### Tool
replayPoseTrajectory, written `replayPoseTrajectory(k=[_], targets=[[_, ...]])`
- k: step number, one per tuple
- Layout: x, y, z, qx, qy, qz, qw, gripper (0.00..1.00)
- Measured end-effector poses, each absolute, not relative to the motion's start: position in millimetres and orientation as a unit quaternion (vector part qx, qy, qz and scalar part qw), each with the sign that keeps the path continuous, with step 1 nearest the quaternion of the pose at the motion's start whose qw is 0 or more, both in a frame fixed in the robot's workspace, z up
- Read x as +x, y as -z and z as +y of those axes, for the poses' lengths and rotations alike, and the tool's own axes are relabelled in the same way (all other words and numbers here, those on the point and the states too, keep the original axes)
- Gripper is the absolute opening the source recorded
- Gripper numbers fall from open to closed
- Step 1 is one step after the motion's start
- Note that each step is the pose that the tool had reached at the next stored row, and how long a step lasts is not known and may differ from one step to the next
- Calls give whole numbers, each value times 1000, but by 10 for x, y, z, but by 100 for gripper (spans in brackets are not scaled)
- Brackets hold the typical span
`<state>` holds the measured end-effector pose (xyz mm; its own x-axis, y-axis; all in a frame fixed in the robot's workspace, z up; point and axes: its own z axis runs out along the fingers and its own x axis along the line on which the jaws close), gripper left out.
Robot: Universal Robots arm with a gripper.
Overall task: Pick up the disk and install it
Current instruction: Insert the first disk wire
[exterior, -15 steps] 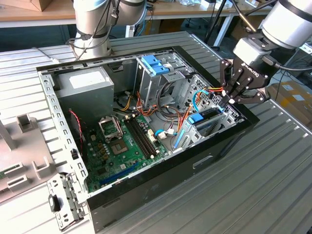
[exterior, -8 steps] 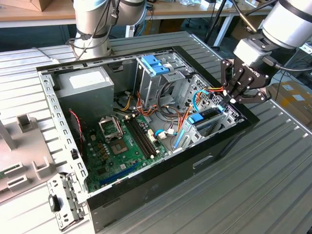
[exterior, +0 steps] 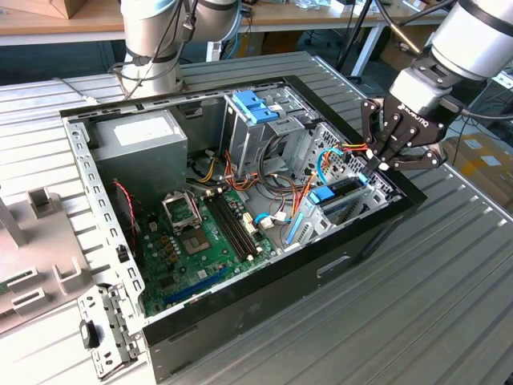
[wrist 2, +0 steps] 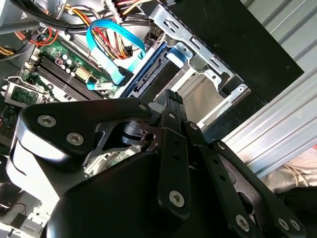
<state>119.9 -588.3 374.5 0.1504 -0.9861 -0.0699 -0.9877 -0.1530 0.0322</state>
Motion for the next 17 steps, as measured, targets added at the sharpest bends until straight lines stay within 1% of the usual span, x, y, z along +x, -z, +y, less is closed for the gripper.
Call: replayPoseTrajectory(k=[17], targets=[[1199, -3745, -5883, -793, -38, 607, 8, 11]])
